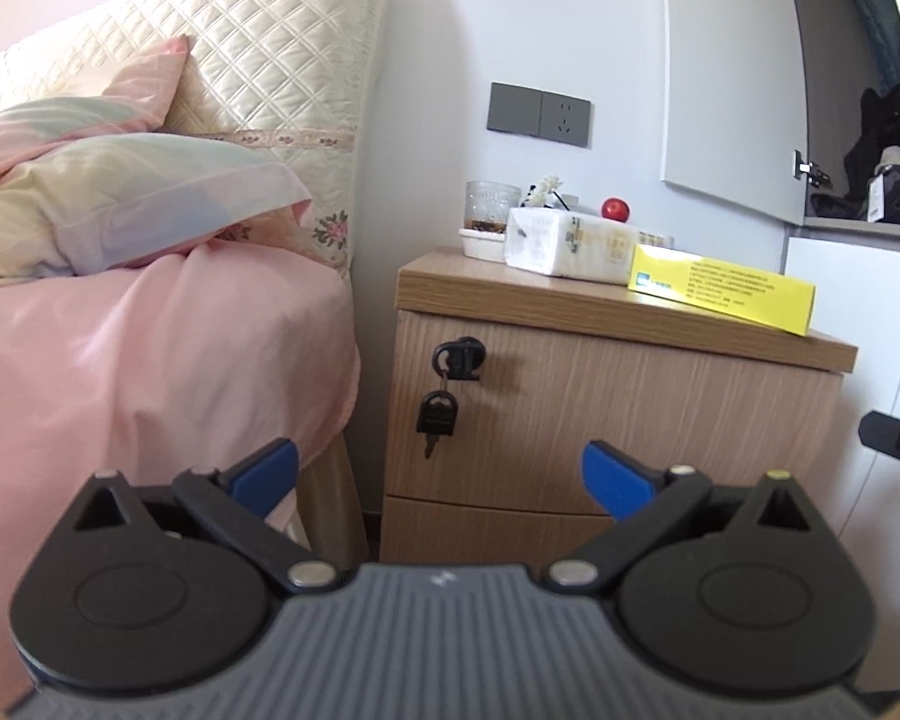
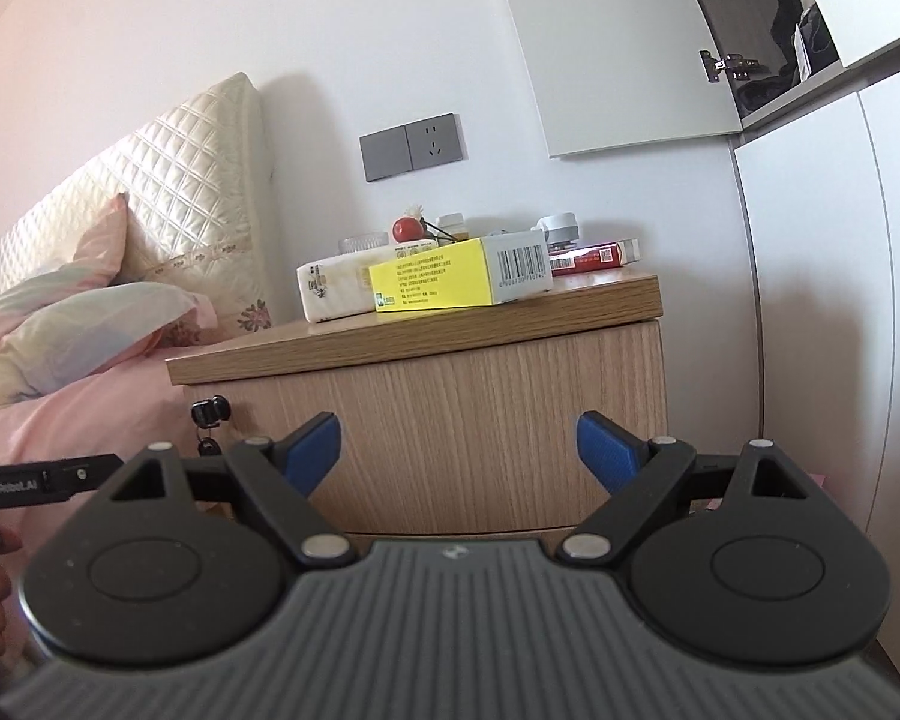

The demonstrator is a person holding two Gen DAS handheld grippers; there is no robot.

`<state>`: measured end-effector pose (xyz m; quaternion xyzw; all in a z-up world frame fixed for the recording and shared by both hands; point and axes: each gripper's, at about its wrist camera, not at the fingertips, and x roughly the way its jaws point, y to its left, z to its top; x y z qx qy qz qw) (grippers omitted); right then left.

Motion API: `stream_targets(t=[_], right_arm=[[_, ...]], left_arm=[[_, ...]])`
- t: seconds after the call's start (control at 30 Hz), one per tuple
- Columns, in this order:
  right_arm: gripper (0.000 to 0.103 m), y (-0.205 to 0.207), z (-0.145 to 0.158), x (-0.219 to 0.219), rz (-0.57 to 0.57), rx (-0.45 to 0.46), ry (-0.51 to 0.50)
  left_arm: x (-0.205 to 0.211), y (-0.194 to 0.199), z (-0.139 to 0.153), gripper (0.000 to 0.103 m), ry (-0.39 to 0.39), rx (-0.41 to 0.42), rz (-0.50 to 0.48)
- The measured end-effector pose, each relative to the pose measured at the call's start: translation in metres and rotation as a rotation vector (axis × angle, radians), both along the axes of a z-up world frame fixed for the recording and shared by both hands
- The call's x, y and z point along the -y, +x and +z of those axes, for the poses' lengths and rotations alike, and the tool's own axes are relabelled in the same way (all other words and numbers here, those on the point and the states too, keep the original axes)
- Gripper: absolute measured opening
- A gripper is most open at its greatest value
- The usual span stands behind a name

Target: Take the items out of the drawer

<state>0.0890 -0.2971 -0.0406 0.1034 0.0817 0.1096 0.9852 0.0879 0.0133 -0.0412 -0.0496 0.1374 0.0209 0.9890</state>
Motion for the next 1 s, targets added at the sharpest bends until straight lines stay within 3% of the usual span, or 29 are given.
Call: stream_targets(t=[0.3, 1.0], right_arm=[[0.089, -0.021, -0.001, -0.011, 0.009, 0.044, -0.034], [0.089, -0.07, -0.002, -0.027, 0.032, 0.127, -0.068]], left_arm=[[0.015, -0.027, 0.0, 0.103, 0.098, 0.036, -0.009], [0.017, -0.075, -0.004, 0.103, 0.085, 0.103, -0.058]])
